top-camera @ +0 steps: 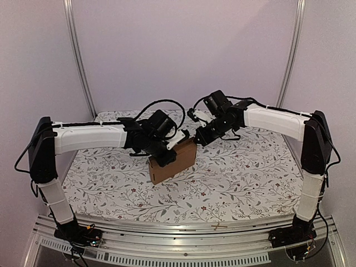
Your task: Fold the paper box
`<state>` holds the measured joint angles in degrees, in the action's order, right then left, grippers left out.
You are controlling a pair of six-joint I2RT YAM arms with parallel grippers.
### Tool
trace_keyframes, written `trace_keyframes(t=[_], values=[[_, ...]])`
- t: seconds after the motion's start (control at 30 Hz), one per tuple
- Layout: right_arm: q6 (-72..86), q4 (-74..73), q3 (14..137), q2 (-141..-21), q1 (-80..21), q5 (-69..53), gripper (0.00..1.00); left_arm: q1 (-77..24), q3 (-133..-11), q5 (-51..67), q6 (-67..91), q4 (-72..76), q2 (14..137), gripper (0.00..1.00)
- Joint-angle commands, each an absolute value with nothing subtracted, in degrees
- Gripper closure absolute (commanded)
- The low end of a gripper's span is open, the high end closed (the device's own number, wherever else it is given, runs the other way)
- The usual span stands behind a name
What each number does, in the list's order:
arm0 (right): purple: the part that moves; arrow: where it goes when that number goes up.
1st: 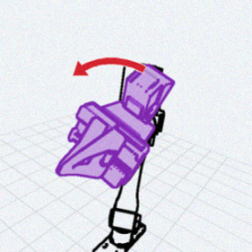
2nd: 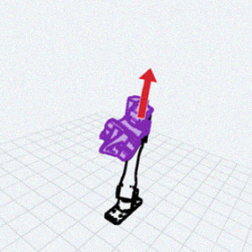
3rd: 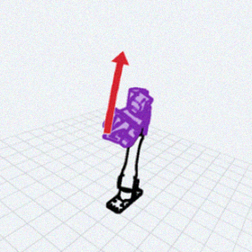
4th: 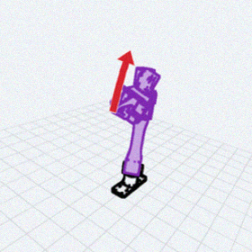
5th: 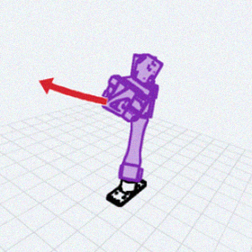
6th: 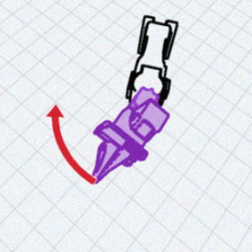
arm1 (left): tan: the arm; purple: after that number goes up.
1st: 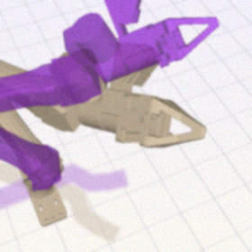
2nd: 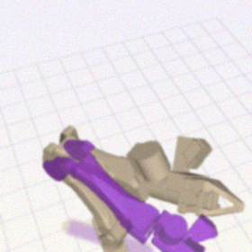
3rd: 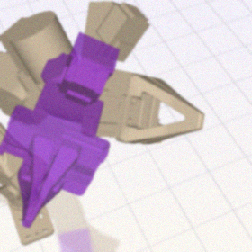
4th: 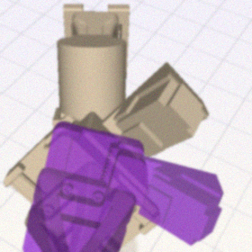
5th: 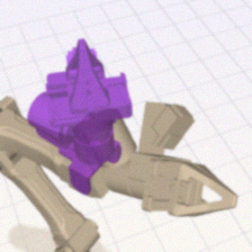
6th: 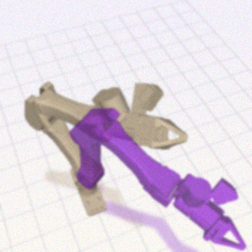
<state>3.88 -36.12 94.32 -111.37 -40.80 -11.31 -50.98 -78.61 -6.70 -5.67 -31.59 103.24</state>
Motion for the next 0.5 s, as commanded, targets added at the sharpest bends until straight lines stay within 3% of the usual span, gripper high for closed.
trace_keyframes(t=[0.0, 0.2, 0.47], values=[[5.59, -34.11, 91.06, -110.69, -40.70, -11.65, 1.00, -49.76, -79.28, -6.06, -5.23, -31.03, 104.87, 0.68], [5.63, -31.50, 88.23, -109.39, -40.81, -10.61, 1.00, -49.57, -79.33, -5.93, -5.34, -30.67, 104.86, 0.67], [5.45, -29.58, 87.19, -109.08, -40.88, -9.29, 1.00, -49.70, -81.21, -8.63, -4.74, -29.79, 102.17, 0.52]])
